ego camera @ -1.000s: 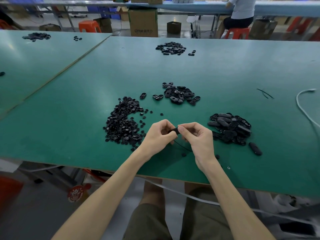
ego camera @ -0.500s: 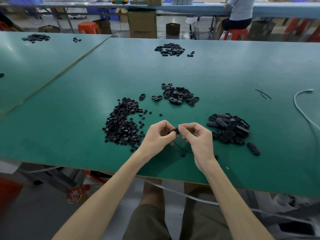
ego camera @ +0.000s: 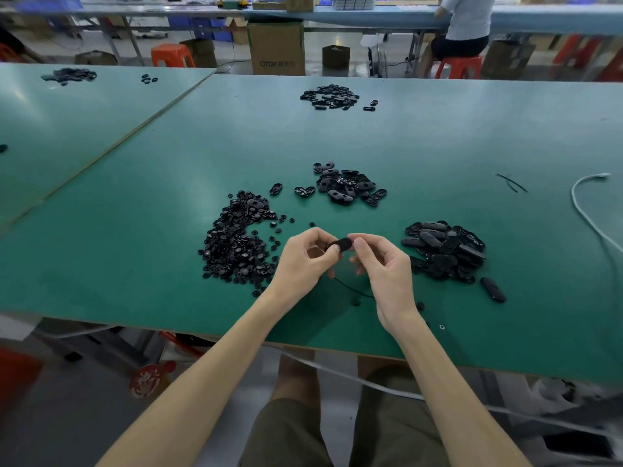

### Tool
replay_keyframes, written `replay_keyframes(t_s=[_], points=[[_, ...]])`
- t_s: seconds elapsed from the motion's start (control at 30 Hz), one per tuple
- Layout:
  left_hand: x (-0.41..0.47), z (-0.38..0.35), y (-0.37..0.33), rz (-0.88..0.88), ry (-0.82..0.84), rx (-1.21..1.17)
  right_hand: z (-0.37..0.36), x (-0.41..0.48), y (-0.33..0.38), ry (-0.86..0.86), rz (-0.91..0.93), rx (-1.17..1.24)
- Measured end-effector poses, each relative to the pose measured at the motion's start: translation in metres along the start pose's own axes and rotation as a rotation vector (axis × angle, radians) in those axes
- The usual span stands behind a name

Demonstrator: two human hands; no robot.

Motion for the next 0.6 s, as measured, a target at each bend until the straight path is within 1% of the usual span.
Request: replay_keyframes(t_s=[0.07,0.1,0.23,0.33,0.47,0.53,0.6], points=[[0.011,-0.001,-0.008,-0.029,-0.036,0.005,-0.002,0.001,0.000,-0.010,0.000,-0.010],[0.018,-0.004,-0.013,-0.045,-0.028,0.004,-0.002,0.002,0.000,-0.018,-0.007,-0.015],[0.044,-0.029,-0.032,-0.091,0.137,0.032,-0.003,0.002,0.001,-0.001,-0.018,-0.049],[0.061,-0.055,-0.041,-0.148,0.198,0.135,-0.003,0.000,0.005,-0.015,0.006,-0.040],[0.078,-0.085,-0.043,-0.132,0.266,0.220,-0.003,0.002,0.002,-0.075,-0.070,-0.105],[0.081,-0.094,-0.040,-0.097,0.333,0.241,-0.003,0.002,0.001,-0.069,-0.081,-0.071],[0.087,-0.092,-0.036,-0.109,0.308,0.287,-0.002,0.001,0.002,-0.041,-0.058,-0.060]])
Point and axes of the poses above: each hand's wrist, its own x-axis towards the middle knuckle, its own z-axis out of the back of the hand, y = z × x, the point moved 2 cm from there along x, towards the middle knuckle, and after that the axes turned 11 degrees about -z, right-handed, at the moved point
